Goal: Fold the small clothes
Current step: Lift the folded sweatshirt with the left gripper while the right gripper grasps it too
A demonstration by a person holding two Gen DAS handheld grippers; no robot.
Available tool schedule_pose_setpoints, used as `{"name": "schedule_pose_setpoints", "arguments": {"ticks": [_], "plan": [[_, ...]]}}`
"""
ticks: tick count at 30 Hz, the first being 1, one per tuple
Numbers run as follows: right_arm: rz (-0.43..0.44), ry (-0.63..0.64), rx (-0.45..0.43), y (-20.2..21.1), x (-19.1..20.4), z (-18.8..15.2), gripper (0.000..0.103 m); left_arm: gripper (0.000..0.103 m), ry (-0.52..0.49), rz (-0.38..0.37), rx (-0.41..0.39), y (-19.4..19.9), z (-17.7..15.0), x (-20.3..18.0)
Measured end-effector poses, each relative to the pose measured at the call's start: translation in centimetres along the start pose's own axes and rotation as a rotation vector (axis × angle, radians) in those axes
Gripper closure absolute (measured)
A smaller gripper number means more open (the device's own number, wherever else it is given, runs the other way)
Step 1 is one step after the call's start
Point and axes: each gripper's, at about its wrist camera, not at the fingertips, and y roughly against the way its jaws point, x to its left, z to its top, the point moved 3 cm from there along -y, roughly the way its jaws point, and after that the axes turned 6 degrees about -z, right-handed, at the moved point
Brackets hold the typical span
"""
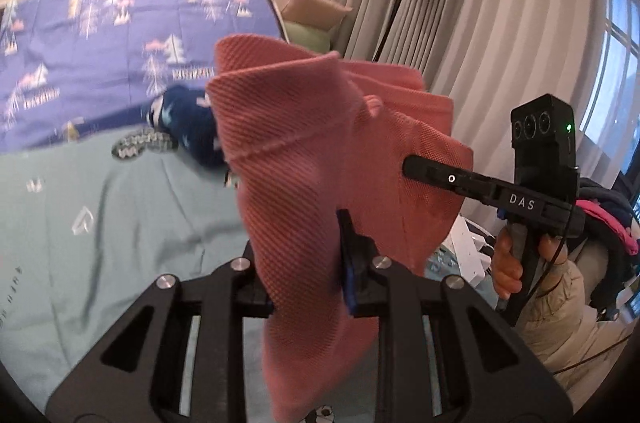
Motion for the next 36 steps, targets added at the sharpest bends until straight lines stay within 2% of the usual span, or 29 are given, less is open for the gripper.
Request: {"name": "schedule_pose_setpoints", "arguments": {"ticks": [12, 20, 26, 31, 36], "plan": [[-0.031, 0.041, -0.132, 3.6, 1.4, 6.3, 0.087, 0.077, -0.148, 0.029, -0.097, 2.0, 5.7, -3.1], [-0.054, 0.029, -0.184, 3.4, 0.0, 10.4, 0.087, 0.078, -0.223, 0.051, -0.113, 0.2, 10.6, -3.9], [-0.075, 0.006, -0.203, 1.0, -1.8, 14.2, 0.087, 0.078, -0.259, 0.080, -0.106, -2.4, 13.8, -3.7], [-0.087, -0.028, -0.216, -2.5, -4.0, 17.2, 0.087, 0.078, -0.251, 0.104, -0.110, -5.3, 16.6, -2.2], [-0.171, -0.027, -0.216, -6.9, -5.8, 19.4, 0.087, 0.078, -0.238, 0.122, -0.095, -8.8, 18.5, 0.1]]}}
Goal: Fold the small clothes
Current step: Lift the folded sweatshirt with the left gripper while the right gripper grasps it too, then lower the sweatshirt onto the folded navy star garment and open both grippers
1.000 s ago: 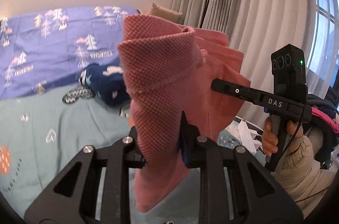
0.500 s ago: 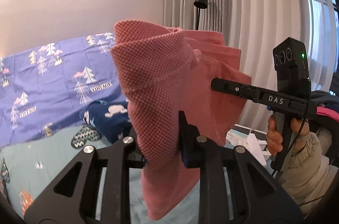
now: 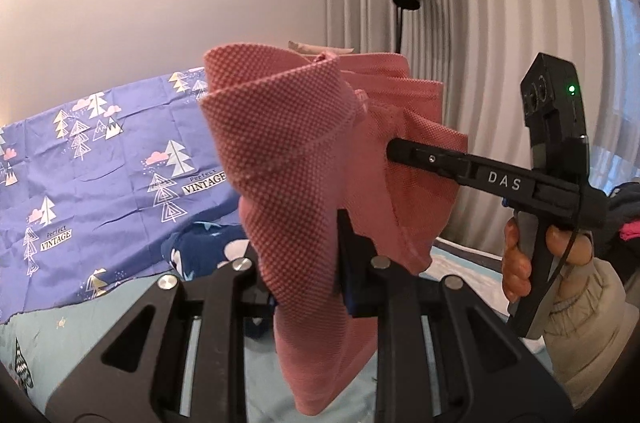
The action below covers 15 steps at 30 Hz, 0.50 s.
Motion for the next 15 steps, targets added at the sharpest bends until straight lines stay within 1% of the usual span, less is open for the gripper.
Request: {"name": "schedule_pose_setpoints", "arguments": {"ticks": [2, 5, 8, 10, 12, 13, 15], "plan": [[-0.029, 0.012, -0.005, -2.2, -0.3, 0.4, 0.087, 0.078, 0.019, 0.009, 0.009, -2.0, 0.5, 1.6], [-0.036, 0.014, -0.001, -6.0, -0.5, 1.4, 0.087, 0.078, 0.040, 0.038, 0.011, -4.5, 1.0, 4.0], [-0.044, 0.035, 0.013, -10.7, -0.1, 2.3, 0.087, 0.078, 0.057, 0.062, 0.003, -6.7, 1.1, 6.2], [-0.056, 0.039, 0.034, -14.5, 0.1, 2.1, 0.087, 0.078, 0.097, 0.079, 0.004, -9.0, 0.8, 8.6], [-0.080, 0.040, 0.081, -19.1, 0.0, 1.3, 0.087, 0.078, 0.138, 0.096, 0.031, -11.6, -0.1, 10.8], [-0.096, 0.044, 0.116, -21.4, -0.1, 0.6, 0.087, 0.077, 0.160, 0.108, 0.060, -13.4, -0.9, 12.2], [-0.158, 0.062, 0.222, -27.0, -0.8, -1.7, 0.085, 0.072, 0.194, 0.159, 0.126, -17.0, -2.8, 14.4]]}}
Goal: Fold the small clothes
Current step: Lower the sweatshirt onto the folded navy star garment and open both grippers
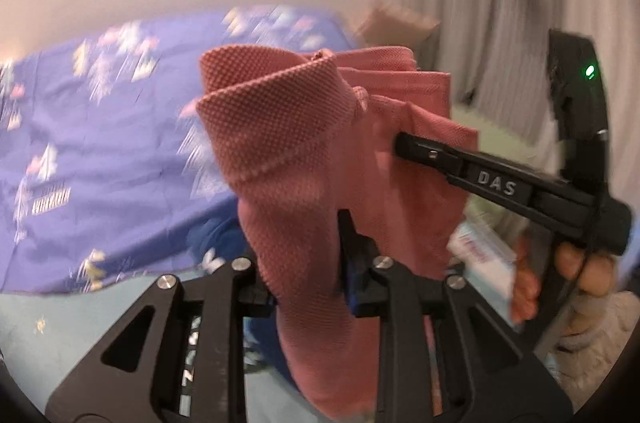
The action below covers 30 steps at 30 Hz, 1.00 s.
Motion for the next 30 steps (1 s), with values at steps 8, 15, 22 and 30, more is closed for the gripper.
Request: {"name": "schedule_pose_setpoints", "arguments": {"ticks": [8, 15, 22, 30], "plan": [[-0.169, 0.016, 0.262, -12.3, -1.8, -6.9, 0.081, 0.048, 0.118, 0.118, 0.128, -10.3, -6.1, 6.9], [-0.112, -0.113, 0.209, -9.5, -4.1, -6.8, 0.064, 0.035, 0.215, 0.125, 0.093, -9.0, -6.6, 8.3], [-0.051, -0.021, 0.126, 1.6, -3.5, -8.9, 0.059, 0.035, 0.208, 0.075, 0.079, -2.7, -6.7, 6.6], [-0.073, 0.065, 0.049, 17.1, 0.6, -14.5, 0.033, 0.014, 0.035, 0.056, -0.026, 10.2, -8.5, -1.9]]}}
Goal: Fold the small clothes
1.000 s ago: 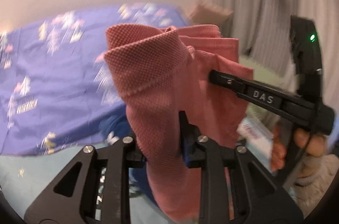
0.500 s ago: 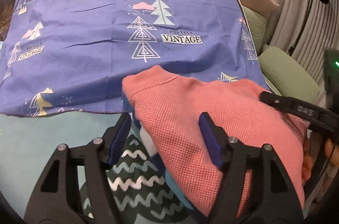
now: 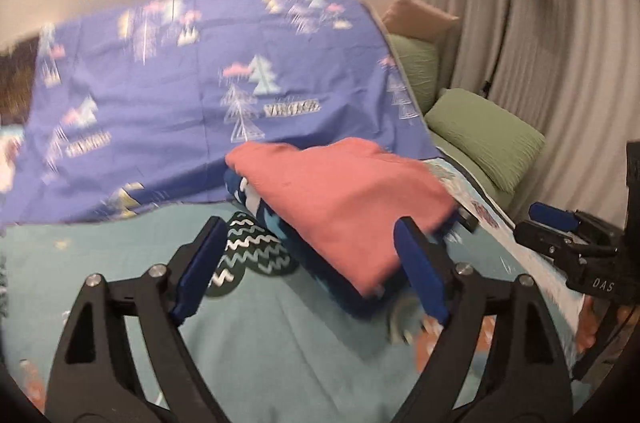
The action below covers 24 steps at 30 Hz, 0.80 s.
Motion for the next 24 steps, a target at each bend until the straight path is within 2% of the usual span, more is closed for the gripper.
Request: {"name": "schedule_pose_setpoints", "arguments": {"ticks": [1, 3, 8, 13, 17, 24], "plan": [[0.000, -0.006, 0.000, 1.4, 0.4, -0.5, 0.032, 0.009, -0.019, 0.007, -0.012, 1.9, -0.5, -1.1], [-0.006, -0.023, 0.006, 4.4, 1.0, -1.5, 0.028, 0.008, -0.025, 0.011, -0.039, 5.3, -1.5, -2.7], [-0.032, -0.056, -0.007, 11.4, 2.6, -4.0, 0.023, 0.001, 0.015, 0.004, -0.060, 12.0, -4.3, -4.6], [-0.073, 0.001, -0.033, 16.8, 4.5, -6.9, 0.019, 0.001, 0.000, 0.050, -0.047, 16.6, -7.8, -5.9], [-0.070, -0.006, -0.022, 19.1, 5.4, -9.2, 0.018, 0.001, -0.045, 0.093, -0.053, 19.6, -9.9, -7.4], [-0.097, -0.011, -0.024, 21.8, 6.5, -12.0, 0.018, 0.001, -0.062, 0.089, -0.057, 23.0, -12.0, -8.8]]}}
